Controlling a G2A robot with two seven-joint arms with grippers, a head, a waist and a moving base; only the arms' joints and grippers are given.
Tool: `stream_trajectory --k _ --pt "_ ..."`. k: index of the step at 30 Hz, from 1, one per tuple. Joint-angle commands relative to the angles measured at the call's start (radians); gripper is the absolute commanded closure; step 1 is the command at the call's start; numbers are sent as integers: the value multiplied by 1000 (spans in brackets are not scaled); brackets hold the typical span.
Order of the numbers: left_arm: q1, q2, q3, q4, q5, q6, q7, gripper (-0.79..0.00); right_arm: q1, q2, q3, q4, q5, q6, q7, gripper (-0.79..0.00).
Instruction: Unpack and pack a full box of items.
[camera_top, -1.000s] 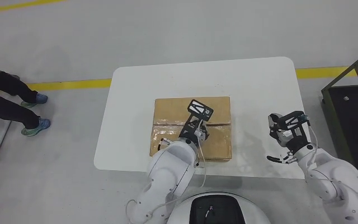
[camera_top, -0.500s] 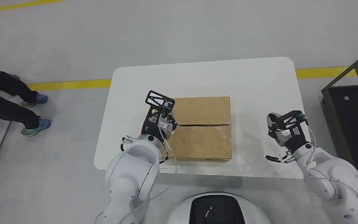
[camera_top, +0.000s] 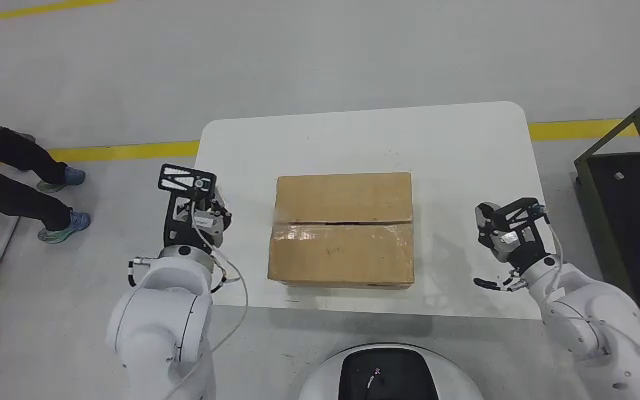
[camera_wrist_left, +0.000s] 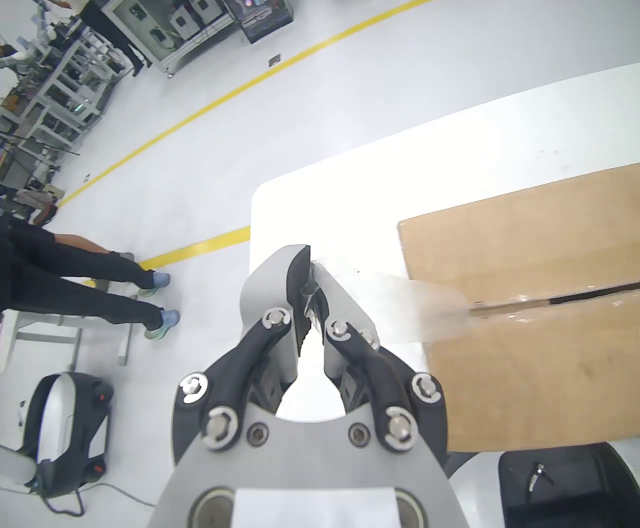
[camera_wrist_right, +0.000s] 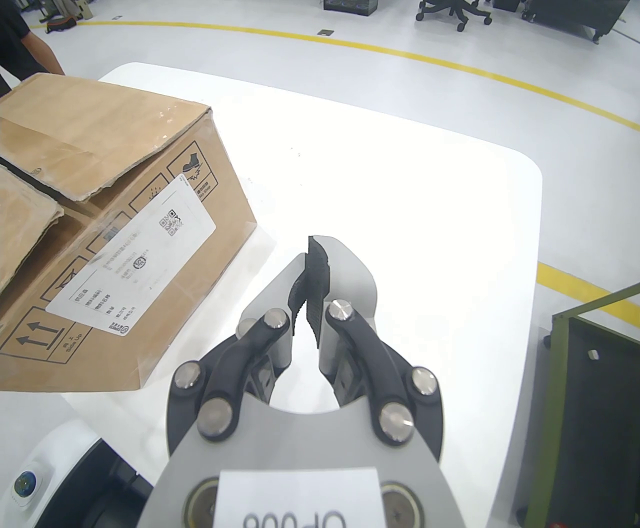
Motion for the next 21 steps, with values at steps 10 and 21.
stream_trajectory --k 10,21 --pt "-5 19 -121 67 9 -30 32 0 5 0 0 2 -10 -3 7 0" --pt "-10 37 -185 145 85 -34 34 0 9 -1 5 6 -14 -4 9 0"
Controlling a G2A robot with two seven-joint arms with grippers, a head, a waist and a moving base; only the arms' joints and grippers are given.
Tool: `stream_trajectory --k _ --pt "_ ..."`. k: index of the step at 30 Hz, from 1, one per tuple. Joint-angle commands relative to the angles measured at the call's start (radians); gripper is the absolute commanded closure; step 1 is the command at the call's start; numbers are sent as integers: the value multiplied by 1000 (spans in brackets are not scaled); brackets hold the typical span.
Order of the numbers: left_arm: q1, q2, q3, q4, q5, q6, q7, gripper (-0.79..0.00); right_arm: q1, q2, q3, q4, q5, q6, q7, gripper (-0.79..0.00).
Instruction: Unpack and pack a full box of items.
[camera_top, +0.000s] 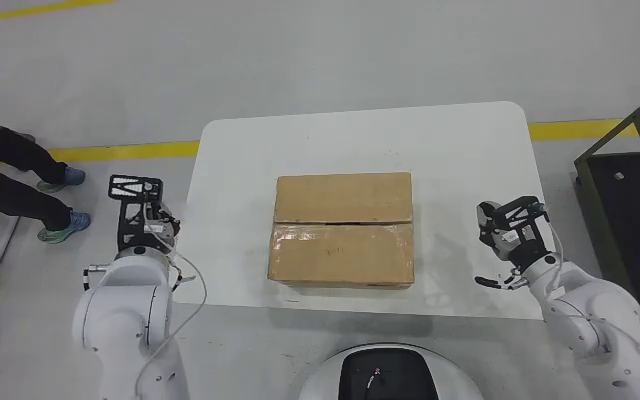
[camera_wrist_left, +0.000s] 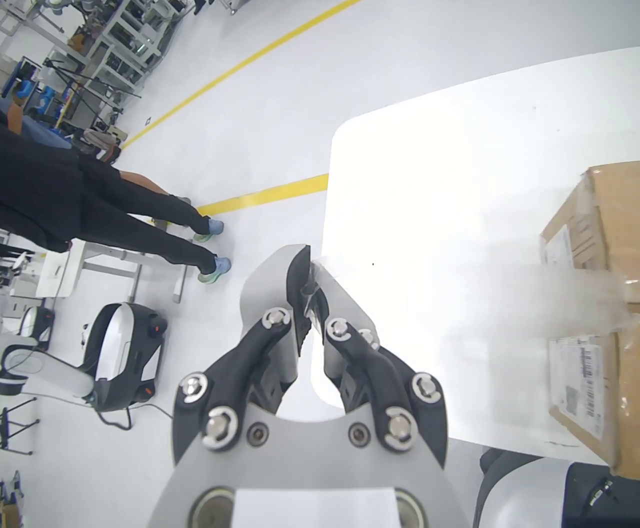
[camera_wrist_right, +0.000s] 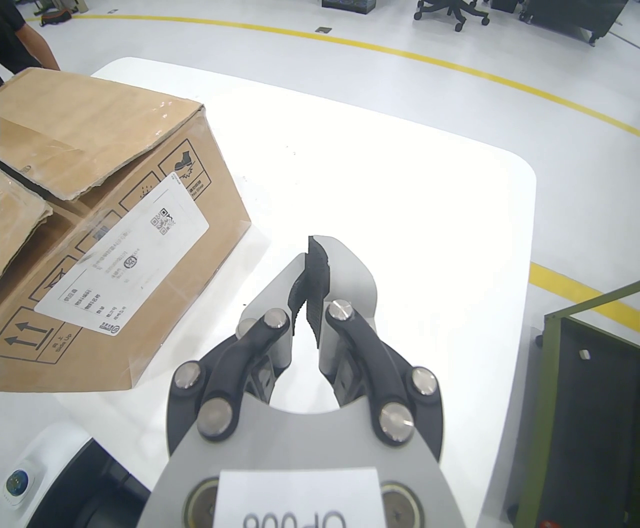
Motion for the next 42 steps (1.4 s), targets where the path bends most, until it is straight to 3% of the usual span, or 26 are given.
stream_trajectory --k 1,2,3,4,6,14,22,30,36,37,42 --pt "3 3 1 5 18 -4 -14 0 0 0 0 1 1 0 0 0" --pt "4 4 2 8 31 -3 -18 -80 0 0 -1 1 2 0 1 0" --pt "4 4 2 14 30 4 -16 -292 0 -1 -1 1 2 1 2 0" --pt "5 5 0 21 27 11 -17 -302 0 -1 -2 1 1 1 2 0" --pt "2 6 -7 36 31 32 -24 -785 0 -1 -4 1 0 1 1 0" --pt "1 9 -44 29 -25 96 -30 -785 1 -1 -3 0 -4 2 6 0" --pt "-1 20 -102 23 -19 108 -25 -785 2 -2 -9 -1 -13 0 8 0" --pt "-15 28 -151 3 -118 116 -1 -785 5 -3 -12 -2 -17 1 11 0" --pt "-2 27 -26 -63 -210 70 -21 -785 6 -4 -16 -5 -19 5 13 0" --pt "3 29 22 -75 -193 21 -30 -785 6 -4 -17 -5 -21 6 14 0" --pt "0 19 243 -83 -235 27 -42 -785 6 -5 -20 -7 -24 10 13 0"
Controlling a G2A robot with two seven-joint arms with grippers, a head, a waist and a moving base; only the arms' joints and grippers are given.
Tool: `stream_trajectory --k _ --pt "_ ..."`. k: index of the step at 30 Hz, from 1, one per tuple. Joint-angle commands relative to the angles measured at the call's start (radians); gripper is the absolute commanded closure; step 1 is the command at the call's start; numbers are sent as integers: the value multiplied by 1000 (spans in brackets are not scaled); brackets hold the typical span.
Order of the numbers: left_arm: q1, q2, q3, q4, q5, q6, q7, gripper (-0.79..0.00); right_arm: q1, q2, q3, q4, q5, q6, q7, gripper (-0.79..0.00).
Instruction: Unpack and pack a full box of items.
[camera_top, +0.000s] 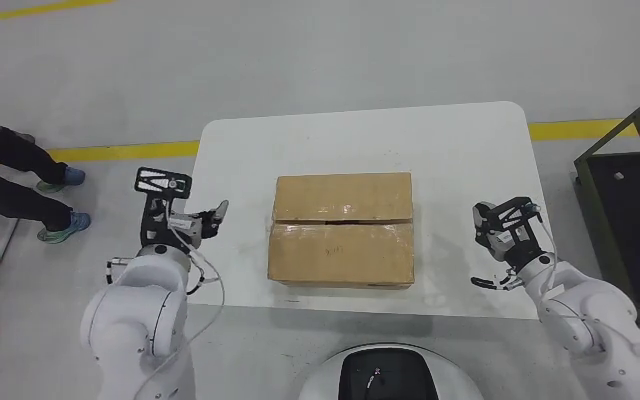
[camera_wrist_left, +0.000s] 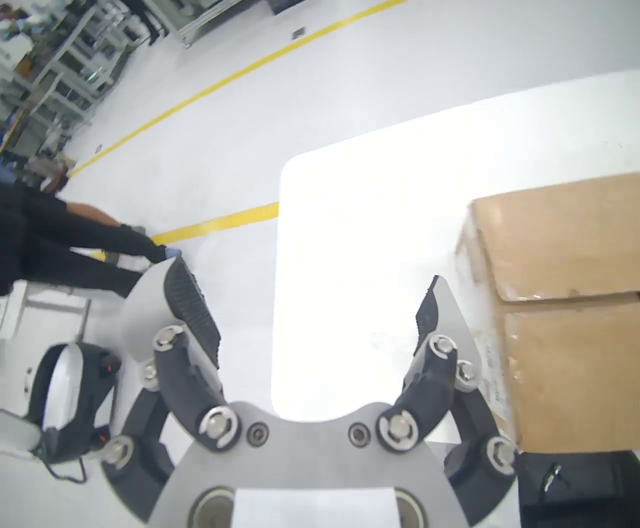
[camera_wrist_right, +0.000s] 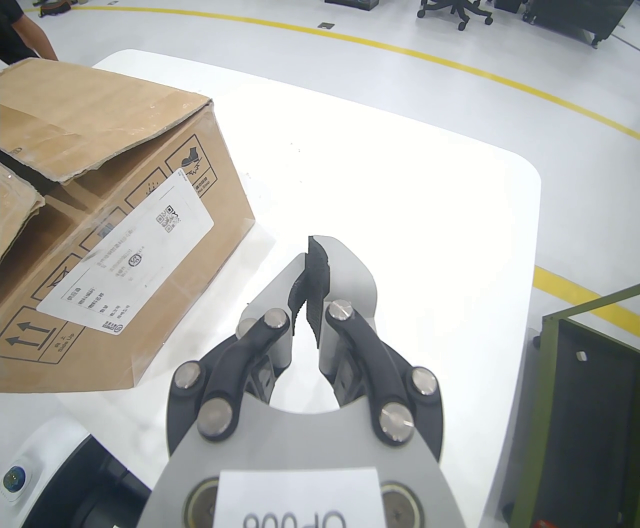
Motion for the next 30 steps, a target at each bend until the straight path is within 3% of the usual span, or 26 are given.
stream_trajectory --k 1,7,12,20,30 --pt "-7 -6 113 12 -47 14 1 -785 -1 0 0 -1 -1 1 -1 0" --pt "-43 -22 387 85 -31 15 -14 -785 -9 0 10 -7 2 4 -4 0" --pt "-81 -33 517 165 49 35 -21 -785 -21 0 24 -5 5 1 -12 0" --pt "-150 -46 611 261 193 45 -32 -785 -34 0 39 -3 13 -3 -23 0" --pt "-189 -52 640 366 339 16 -12 -785 -38 0 56 5 21 -2 -31 0"
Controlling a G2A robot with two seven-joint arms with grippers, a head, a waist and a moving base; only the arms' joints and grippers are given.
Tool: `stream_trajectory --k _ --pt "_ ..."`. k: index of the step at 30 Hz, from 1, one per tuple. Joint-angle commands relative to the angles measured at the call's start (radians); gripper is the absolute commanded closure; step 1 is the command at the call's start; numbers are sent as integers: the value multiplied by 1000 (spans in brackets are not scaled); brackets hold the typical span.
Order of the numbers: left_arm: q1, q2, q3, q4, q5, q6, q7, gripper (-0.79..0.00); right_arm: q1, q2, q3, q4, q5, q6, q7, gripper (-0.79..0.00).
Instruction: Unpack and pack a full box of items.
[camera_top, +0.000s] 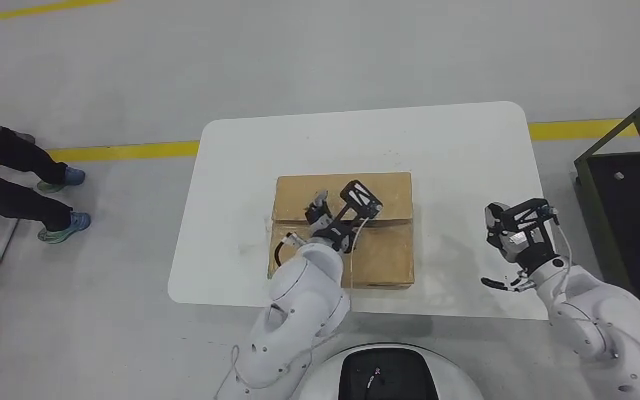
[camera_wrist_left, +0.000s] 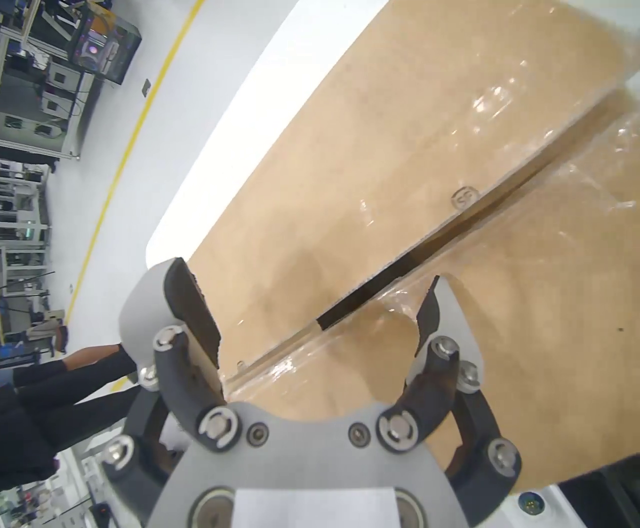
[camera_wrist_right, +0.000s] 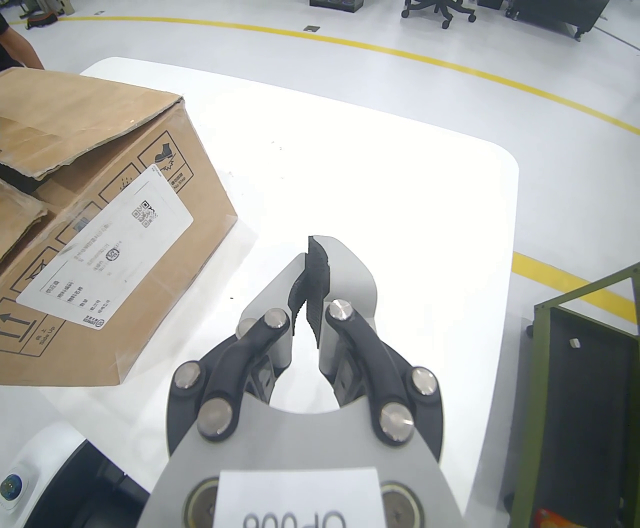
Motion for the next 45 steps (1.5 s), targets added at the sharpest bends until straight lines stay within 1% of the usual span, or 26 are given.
stream_trajectory --k 1,4,5,6,7,8,9,10,11,12,14,15,16,17,22,25,29,33,38,45 --pt "1 0 7 16 28 -22 8 -785 -1 0 2 2 2 1 0 0" --pt "8 -1 10 29 44 -24 22 -785 -3 0 5 2 6 1 0 0" --pt "9 -2 10 33 51 -20 25 -730 -3 0 6 2 6 2 -1 0" --pt "10 -3 10 36 55 -16 32 -508 -4 -1 7 1 7 3 -2 0" --pt "10 -4 10 40 60 -14 38 -363 -5 -1 8 0 7 3 -1 0" --pt "10 -5 10 42 70 -8 44 -296 -6 -1 8 0 8 4 -1 0" --pt "11 -5 10 45 73 -5 50 -206 -6 -1 9 -1 8 4 -2 0" --pt "12 -6 10 47 79 -5 55 -148 -7 -1 9 -2 7 5 -3 0" --pt "10 -7 11 46 89 -6 62 -111 -7 -1 9 -2 7 4 -3 0" --pt "10 -7 10 46 94 -4 66 -126 -8 -1 10 -2 8 6 -3 0" --pt "9 -10 7 42 97 0 69 -360 -9 -1 9 -2 5 7 -1 0" --pt "7 -11 6 41 103 1 68 -539 -9 -1 9 -3 5 6 -1 0" --pt "6 -12 5 41 105 0 69 -696 -9 -1 8 -4 4 6 0 0" --pt "3 -13 3 41 107 -2 68 -785 -10 -2 7 -6 3 5 0 0" --pt "-23 -19 -9 46 125 -4 66 -785 -10 -2 7 -9 -2 2 1 0" --pt "-52 -23 -12 50 145 -12 73 -785 -10 -2 9 -10 -3 2 2 0" --pt "-108 -30 -21 69 160 -24 86 -785 -8 -1 12 -11 -4 -2 4 0" --pt "-183 -41 -24 103 175 -29 99 -785 -9 -1 14 -12 -9 -1 7 0" --pt "-288 -60 -20 197 170 -3 122 -785 -8 -1 22 -11 -11 2 9 0" --pt "-422 -94 11 380 143 43 145 -785 -14 -1 37 -9 -7 11 9 0"
